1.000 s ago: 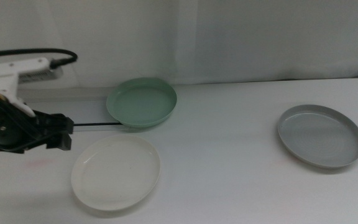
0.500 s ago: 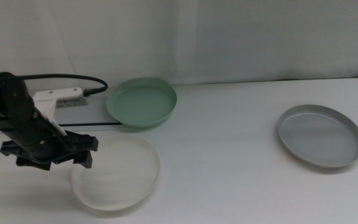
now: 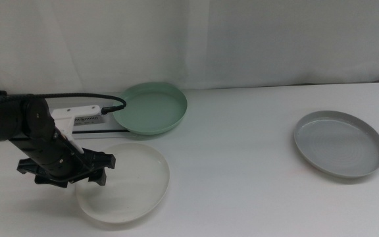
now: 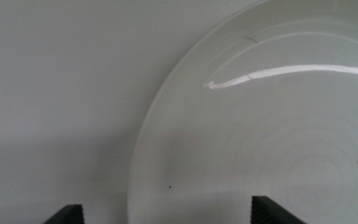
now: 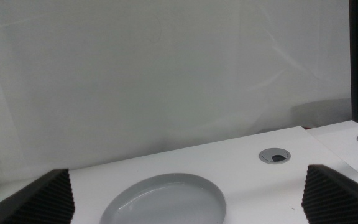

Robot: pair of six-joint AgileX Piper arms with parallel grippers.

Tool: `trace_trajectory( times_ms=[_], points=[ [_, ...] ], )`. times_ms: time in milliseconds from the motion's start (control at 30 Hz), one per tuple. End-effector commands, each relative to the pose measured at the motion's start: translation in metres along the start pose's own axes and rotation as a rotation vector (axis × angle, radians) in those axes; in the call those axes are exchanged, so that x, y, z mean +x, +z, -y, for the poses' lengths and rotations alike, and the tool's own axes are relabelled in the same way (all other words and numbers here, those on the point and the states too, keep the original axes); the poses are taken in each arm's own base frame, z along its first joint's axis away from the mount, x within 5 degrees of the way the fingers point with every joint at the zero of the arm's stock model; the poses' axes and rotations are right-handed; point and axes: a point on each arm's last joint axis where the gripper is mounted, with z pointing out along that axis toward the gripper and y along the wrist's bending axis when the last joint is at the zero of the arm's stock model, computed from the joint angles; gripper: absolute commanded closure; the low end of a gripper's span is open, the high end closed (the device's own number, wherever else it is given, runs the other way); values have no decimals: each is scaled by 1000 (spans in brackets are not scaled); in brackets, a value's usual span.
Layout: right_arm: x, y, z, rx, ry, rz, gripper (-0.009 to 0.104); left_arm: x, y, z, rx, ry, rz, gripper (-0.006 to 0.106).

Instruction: Stack the three bowls on top of each other.

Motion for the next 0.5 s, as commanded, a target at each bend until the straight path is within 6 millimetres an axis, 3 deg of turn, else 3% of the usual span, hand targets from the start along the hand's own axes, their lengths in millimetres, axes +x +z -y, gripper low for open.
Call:
trace_trajectory(
  times_ms=[0,233,467],
  points=[
    [-1,-3,0,2,-8,45,-7,1,3,1,3,-16,13,33],
    [-1,-3,0,2,-8,45,-7,1,3,1,3,-52,11,68],
    [-1,-3,0,2,-8,45,-7,2,6,1,1,-128,0,77]
  ],
)
